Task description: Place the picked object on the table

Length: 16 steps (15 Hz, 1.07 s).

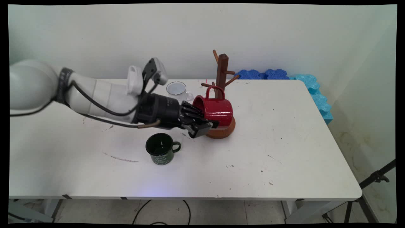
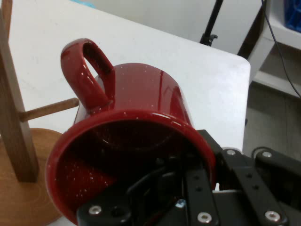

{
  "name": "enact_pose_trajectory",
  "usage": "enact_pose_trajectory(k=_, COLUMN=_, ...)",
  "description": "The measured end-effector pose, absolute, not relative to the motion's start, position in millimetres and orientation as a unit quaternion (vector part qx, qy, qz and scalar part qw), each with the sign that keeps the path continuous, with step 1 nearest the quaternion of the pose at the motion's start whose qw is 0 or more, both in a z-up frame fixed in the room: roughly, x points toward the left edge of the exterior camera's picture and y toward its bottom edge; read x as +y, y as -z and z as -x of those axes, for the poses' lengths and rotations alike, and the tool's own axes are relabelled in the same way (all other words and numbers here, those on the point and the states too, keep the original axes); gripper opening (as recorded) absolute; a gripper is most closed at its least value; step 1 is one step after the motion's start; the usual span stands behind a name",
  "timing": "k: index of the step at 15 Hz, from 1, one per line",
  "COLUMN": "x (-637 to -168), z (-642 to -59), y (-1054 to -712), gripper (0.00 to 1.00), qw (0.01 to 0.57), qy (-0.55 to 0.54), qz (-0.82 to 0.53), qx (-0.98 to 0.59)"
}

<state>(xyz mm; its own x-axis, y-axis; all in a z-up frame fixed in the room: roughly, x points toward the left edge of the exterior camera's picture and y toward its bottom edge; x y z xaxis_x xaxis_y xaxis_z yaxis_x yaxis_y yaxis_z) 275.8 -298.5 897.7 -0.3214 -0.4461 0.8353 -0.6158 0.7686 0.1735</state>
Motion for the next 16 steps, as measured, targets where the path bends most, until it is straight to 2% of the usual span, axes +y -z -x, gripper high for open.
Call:
enact_pose_trajectory(k=8, x=-302, z=-299, y=-936, gripper=0.00, qw=0.447, qy=-0.076, qz=-0.303, qx=-0.838)
enact_pose_trajectory(k=16, x=-307, z=-320, y=-974, gripper=0.00, qw=0.379, qy=-0.046, qz=-0.288, qx=-0.878)
